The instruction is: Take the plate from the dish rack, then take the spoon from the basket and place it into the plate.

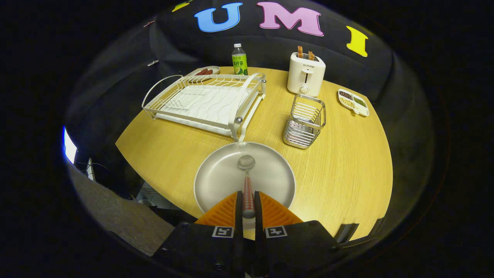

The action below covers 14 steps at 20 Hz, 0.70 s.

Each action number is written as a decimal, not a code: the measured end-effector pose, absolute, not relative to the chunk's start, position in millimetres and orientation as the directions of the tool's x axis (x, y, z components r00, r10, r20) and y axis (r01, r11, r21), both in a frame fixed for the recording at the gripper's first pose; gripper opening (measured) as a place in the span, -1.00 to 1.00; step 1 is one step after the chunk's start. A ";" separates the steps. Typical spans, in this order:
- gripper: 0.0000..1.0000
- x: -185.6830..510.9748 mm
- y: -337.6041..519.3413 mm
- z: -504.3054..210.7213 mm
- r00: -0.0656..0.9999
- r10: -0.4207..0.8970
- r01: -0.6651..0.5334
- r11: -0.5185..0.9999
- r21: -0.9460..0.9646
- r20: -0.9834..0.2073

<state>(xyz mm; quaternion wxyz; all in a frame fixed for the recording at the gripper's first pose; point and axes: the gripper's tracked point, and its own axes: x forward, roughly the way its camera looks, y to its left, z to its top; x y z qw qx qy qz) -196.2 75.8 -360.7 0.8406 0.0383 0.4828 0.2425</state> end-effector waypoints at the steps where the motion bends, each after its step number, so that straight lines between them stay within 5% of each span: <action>1: -0.71 -198.6 73.6 -364.0 0.410 0.437 -0.369 0.882 0.293 -0.801; 8: -0.58 -202.9 65.1 -385.4 0.386 0.399 -0.332 0.901 0.279 -0.832; 10: -0.40 -201.5 65.3 -386.3 0.387 0.403 -0.310 0.904 0.295 -0.829; 11: -0.24 -200.4 65.1 -384.6 0.389 0.407 -0.301 0.904 0.303 -0.826; 14: 0.84 -199.3 63.9 -383.2 0.395 0.405 -0.296 0.906 0.303 -0.825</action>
